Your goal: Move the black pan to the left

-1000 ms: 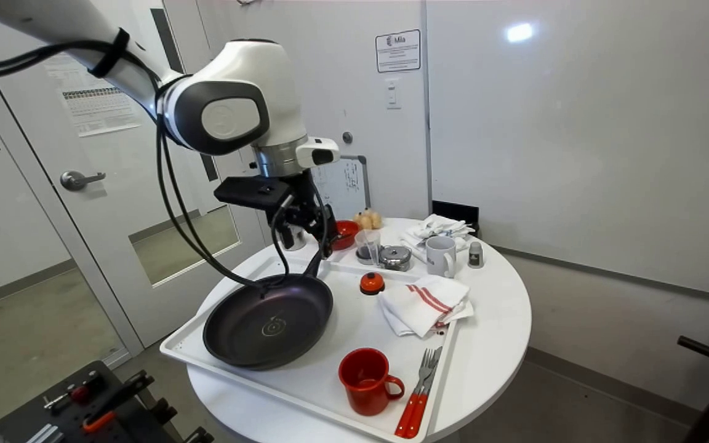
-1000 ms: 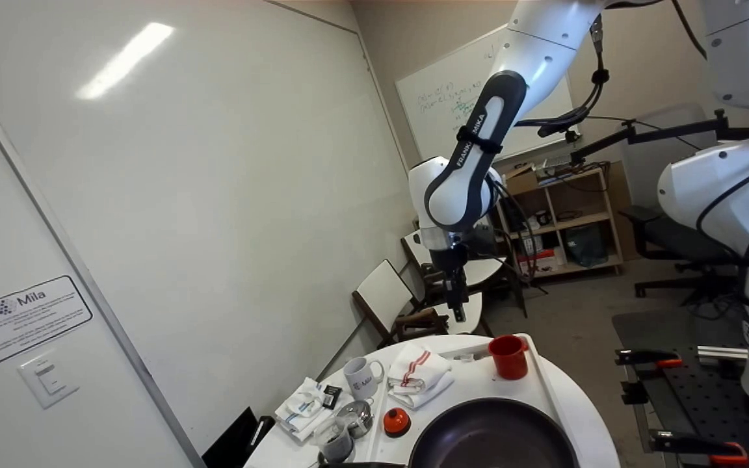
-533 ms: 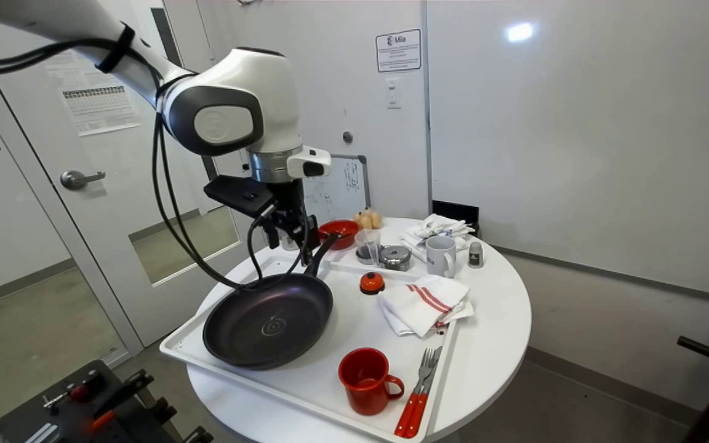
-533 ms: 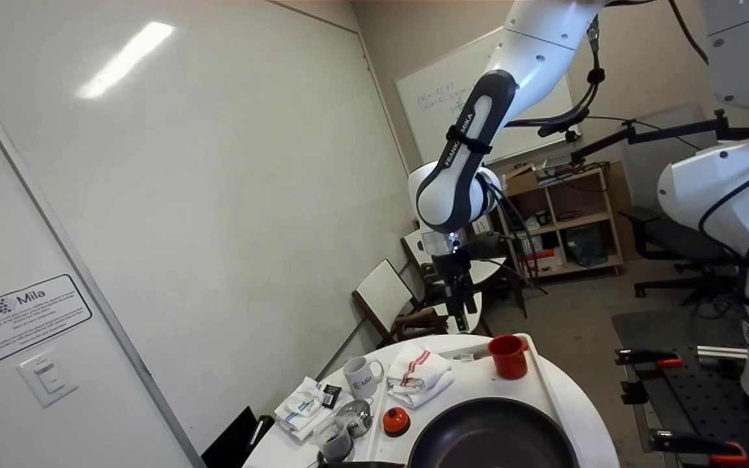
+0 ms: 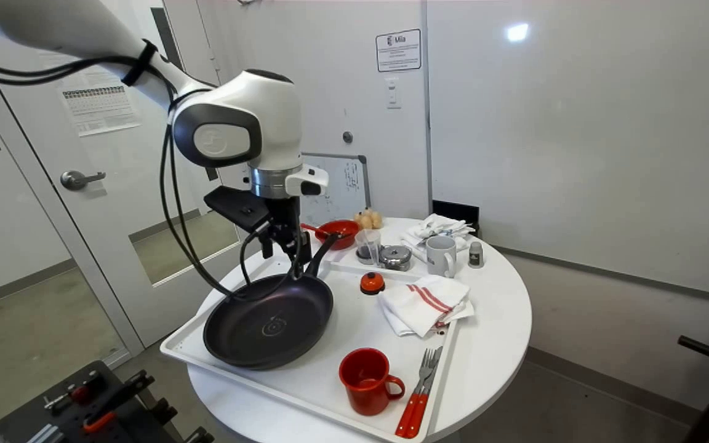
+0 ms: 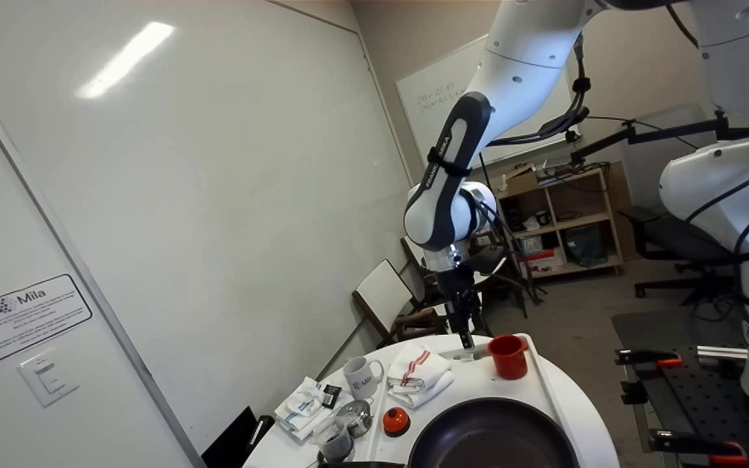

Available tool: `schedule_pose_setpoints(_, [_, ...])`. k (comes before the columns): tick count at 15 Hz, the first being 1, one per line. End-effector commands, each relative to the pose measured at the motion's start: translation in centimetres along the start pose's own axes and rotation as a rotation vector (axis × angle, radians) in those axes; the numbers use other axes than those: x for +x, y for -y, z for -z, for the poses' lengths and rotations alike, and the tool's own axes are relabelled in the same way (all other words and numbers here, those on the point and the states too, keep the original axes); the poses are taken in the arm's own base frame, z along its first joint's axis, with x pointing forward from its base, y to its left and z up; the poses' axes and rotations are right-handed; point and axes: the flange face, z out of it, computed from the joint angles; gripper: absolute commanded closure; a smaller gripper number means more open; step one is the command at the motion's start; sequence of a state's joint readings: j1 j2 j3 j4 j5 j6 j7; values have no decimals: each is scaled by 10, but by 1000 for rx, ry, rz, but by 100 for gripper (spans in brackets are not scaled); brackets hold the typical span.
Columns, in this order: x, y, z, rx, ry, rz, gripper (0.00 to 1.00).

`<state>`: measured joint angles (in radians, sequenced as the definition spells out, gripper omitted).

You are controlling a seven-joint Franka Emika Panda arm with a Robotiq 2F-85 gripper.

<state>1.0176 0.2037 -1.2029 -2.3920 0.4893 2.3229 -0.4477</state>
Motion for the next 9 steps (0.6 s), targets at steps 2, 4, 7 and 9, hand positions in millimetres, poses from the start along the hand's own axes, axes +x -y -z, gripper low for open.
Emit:
schedule_pose_setpoints(2, [40, -4, -53, -6, 56, 22, 0])
schedule_pose_setpoints(4, [65, -8, -79, -11, 54, 33, 0])
schedule_pose_setpoints(7, [106, -19, -114, -40, 42, 47, 0])
schedule_pose_setpoints(9, [135, -27, -132, -61, 32, 59, 0])
